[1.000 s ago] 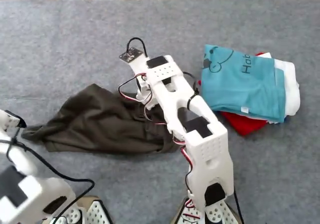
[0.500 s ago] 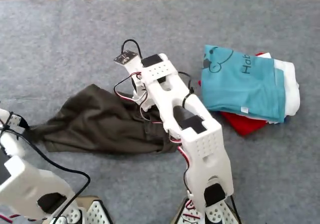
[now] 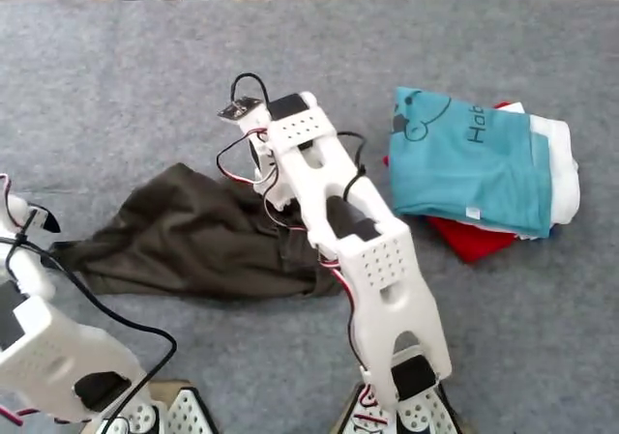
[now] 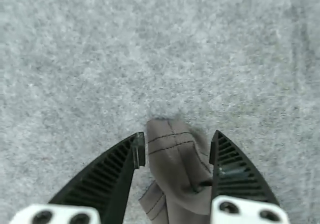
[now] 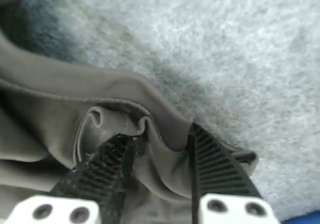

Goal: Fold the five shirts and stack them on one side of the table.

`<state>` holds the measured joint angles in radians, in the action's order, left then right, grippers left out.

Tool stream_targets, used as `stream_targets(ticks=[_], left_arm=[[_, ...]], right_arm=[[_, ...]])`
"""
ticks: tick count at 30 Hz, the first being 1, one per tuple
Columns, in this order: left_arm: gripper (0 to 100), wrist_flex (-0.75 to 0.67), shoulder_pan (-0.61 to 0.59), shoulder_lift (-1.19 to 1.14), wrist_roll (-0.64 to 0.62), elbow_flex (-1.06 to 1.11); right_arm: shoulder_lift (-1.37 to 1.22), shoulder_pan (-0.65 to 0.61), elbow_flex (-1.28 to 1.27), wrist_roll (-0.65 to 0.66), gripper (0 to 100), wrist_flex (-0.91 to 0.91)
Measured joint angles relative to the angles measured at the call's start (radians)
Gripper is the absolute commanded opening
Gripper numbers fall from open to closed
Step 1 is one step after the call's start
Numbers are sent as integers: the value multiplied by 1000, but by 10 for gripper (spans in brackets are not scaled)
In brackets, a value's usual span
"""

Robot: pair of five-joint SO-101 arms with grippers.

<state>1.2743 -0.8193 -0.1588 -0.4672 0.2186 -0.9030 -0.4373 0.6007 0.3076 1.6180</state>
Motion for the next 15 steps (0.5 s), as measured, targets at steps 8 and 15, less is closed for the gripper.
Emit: stream_targets(ticks=[8, 15], left_arm=[[227, -64, 5, 0, 0, 25], [227, -118, 5, 0, 0, 98]], right_arm=[[-43, 0, 72, 0, 162, 48], [-43, 0, 72, 0, 162, 48]])
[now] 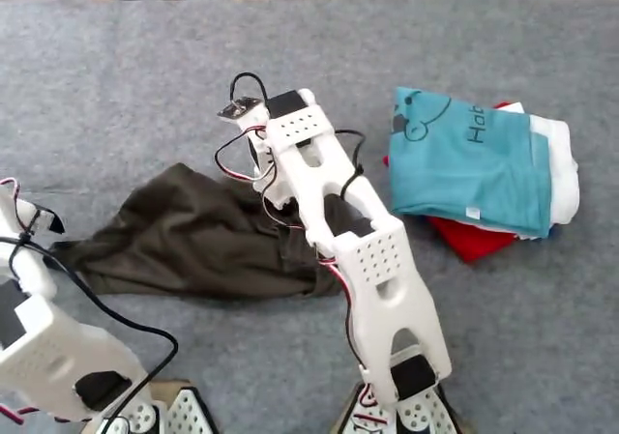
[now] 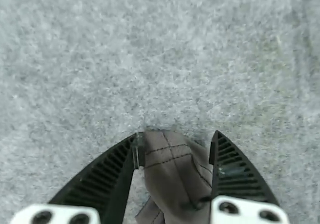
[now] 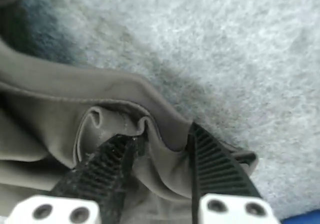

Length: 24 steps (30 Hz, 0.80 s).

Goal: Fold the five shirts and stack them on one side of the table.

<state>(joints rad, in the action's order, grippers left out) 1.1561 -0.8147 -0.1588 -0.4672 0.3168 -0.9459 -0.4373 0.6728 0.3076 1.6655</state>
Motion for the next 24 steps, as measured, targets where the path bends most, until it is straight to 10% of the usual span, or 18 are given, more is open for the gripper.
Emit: stream_targets(ticks=[24], left_arm=[[61, -75, 20, -2, 0, 60]], right_arm=[[0, 0, 0, 0, 162, 0]])
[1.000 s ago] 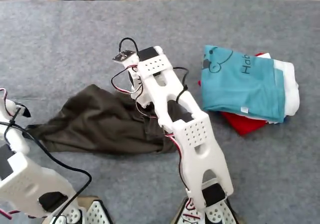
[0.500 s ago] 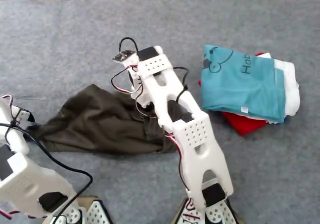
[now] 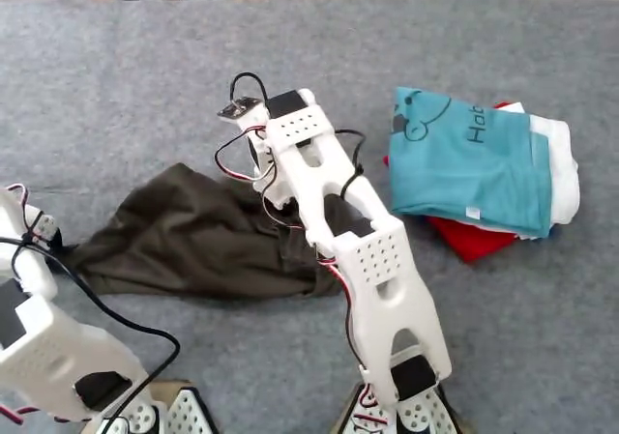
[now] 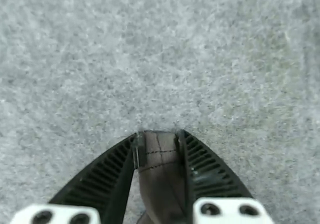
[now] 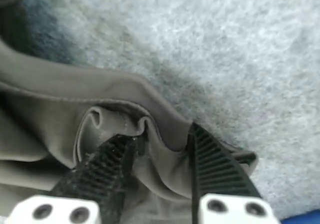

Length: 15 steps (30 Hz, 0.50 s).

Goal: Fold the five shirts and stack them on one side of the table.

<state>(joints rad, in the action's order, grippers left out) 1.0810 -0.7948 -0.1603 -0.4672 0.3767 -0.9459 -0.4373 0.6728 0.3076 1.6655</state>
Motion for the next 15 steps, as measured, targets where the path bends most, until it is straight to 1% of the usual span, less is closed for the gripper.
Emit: stream_targets(ticks=[1, 3, 11, 12, 14, 15], left_arm=[[25, 0, 6, 0, 0, 0], [37, -3, 17, 0, 0, 0], [28, -3, 31, 0, 12, 0], [28, 9, 31, -2, 18, -9], [28, 60, 31, -2, 55, -57], [28, 97, 26, -2, 72, -94]], right_arm=[[0, 0, 0, 0, 162, 0], [0, 0, 0, 0, 162, 0], [0, 0, 0, 0, 157, 0], [0, 0, 0, 0, 136, 0], [0, 0, 8, 0, 47, 9], [-2, 0, 21, 0, 26, 21]])
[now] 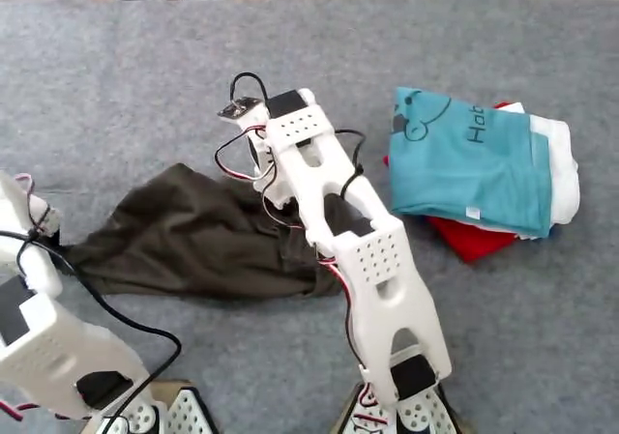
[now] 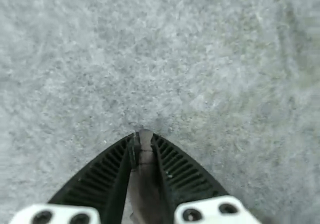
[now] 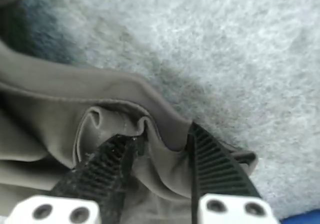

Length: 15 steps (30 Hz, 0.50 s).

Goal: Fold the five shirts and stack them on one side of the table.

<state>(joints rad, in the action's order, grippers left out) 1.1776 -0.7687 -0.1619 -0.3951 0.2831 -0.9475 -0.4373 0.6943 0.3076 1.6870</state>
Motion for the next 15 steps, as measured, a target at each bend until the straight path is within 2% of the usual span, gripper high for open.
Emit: stream_targets(ticks=[3, 8, 15], left_arm=[[28, 103, -54, 0, 35, -149], [28, 308, -186, 0, 118, -493], [28, 555, -270, 0, 216, -1002]], right_arm=[[-11, 14, 46, -21, 31, 38], [18, 9, 60, -133, 31, 63], [219, 5, 60, -259, 30, 64]])
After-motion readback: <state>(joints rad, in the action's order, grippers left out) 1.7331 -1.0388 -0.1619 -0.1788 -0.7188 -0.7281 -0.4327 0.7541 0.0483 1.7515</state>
